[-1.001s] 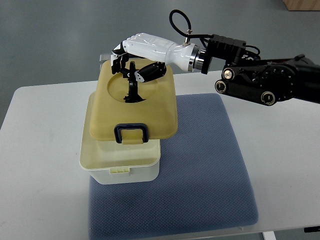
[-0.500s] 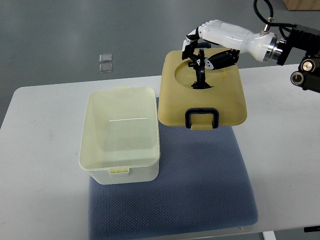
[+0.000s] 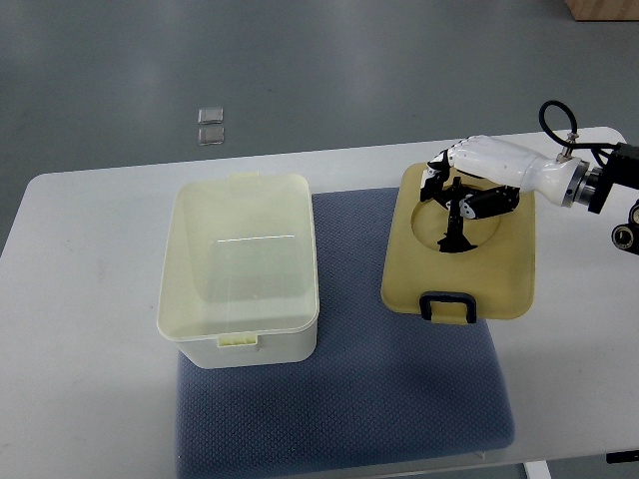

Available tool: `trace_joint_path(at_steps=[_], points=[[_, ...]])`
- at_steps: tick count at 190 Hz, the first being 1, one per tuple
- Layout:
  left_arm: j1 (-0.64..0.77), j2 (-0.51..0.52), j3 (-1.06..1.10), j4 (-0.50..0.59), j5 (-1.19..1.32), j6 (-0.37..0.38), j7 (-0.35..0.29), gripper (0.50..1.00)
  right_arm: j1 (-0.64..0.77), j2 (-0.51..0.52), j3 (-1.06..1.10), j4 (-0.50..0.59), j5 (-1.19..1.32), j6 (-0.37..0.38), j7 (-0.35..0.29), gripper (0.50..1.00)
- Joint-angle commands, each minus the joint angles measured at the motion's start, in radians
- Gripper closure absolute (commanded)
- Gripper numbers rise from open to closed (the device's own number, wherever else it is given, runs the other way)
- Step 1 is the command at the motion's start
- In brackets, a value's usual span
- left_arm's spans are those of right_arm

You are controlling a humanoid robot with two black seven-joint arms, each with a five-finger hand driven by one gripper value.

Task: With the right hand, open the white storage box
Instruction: 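Set the yellow lid down on the mat and open the right hand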

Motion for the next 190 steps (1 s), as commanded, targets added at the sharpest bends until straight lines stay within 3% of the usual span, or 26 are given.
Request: trace_joint_path(at_steps=[1,53,54,55,56,57,58,59,60,100,132,190], points=[[0.000,0.000,0.000,-0.001,0.000,0.000,0.001,0.500,-0.030,0.044,-0.003,-0.006,-0.007,-0.014,0.000,1.000],[0.000,0.000,0.000,-0.024,0.000,0.000,0.001,0.500,-0.106,0.154,-0.004,-0.052,-0.050,-0.016,0.000,0.991],[0.000,0.000,0.000,-0.024,0.000,0.000,0.001,0.500,-0.108,0.157,-0.004,-0.053,-0.050,-0.016,0.000,0.862],[0.000,0.000,0.000,-0.024,0.000,0.000,0.001,0.500,-0.108,0.158,-0.004,-0.053,-0.050,-0.016,0.000,0.861],[0.000,0.000,0.000,-0.024,0.000,0.000,0.001,0.500,-0.110,0.159,-0.003,-0.055,-0.050,-0.016,0.000,0.723],[0.000,0.000,0.000,-0.024,0.000,0.000,0.001,0.500,-0.110,0.159,-0.003,-0.055,-0.050,-0.016,0.000,0.722],[0.000,0.000,0.000,-0.024,0.000,0.000,0.001,0.500,-0.111,0.161,-0.001,-0.055,-0.050,-0.016,0.000,0.606],[0.000,0.000,0.000,-0.024,0.000,0.000,0.001,0.500,-0.111,0.161,-0.001,-0.055,-0.050,-0.016,0.000,0.605],[0.000,0.000,0.000,-0.024,0.000,0.000,0.001,0.500,-0.114,0.161,-0.001,-0.055,-0.050,-0.016,0.000,0.542],[0.000,0.000,0.000,-0.022,-0.002,0.000,0.001,0.500,-0.133,0.156,-0.003,-0.053,-0.053,-0.010,0.000,0.548],[0.000,0.000,0.000,-0.022,-0.002,0.000,0.001,0.500,-0.106,0.090,-0.003,-0.039,-0.051,0.003,0.000,0.548],[0.000,0.000,0.001,-0.022,0.000,0.000,0.001,0.500,0.033,-0.094,0.034,-0.009,-0.019,0.165,0.000,0.550]])
